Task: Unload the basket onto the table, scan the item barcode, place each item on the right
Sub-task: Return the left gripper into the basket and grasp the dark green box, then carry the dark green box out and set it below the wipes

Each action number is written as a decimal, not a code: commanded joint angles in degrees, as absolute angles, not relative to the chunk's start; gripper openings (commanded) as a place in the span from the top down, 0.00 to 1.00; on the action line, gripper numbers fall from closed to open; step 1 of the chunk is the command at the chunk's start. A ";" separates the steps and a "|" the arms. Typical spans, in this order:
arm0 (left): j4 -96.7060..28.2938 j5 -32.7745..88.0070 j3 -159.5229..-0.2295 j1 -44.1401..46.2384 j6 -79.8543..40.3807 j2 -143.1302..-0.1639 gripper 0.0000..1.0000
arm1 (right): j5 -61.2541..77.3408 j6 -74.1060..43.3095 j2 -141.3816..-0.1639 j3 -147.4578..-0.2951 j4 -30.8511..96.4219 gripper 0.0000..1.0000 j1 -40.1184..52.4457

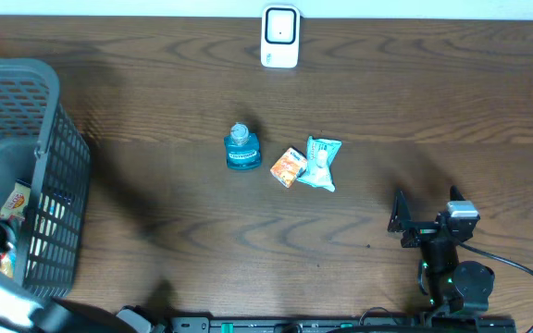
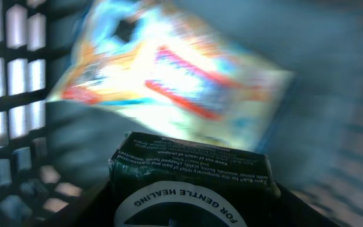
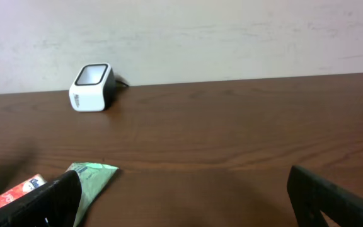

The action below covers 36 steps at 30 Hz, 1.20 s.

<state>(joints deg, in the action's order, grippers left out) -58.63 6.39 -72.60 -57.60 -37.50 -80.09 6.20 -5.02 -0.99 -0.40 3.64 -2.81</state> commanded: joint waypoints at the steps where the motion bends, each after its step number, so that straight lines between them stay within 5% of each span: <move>1: -57.17 17.89 -76.86 -57.78 -37.60 -73.08 0.39 | 6.33 -5.52 -0.78 -0.32 3.84 0.01 -2.57; 12: -45.04 38.70 -79.77 -53.17 -43.31 -52.16 0.39 | 6.33 -5.52 -0.78 -0.32 3.84 0.01 -2.57; 27: -48.45 37.91 -78.59 -20.10 -41.41 -44.49 0.39 | 6.33 -5.52 -0.78 -0.32 3.84 0.01 -2.57; 36: -57.39 21.76 -70.41 3.05 -41.87 -48.58 0.39 | 6.33 -5.52 -0.78 -0.32 3.84 0.01 -2.57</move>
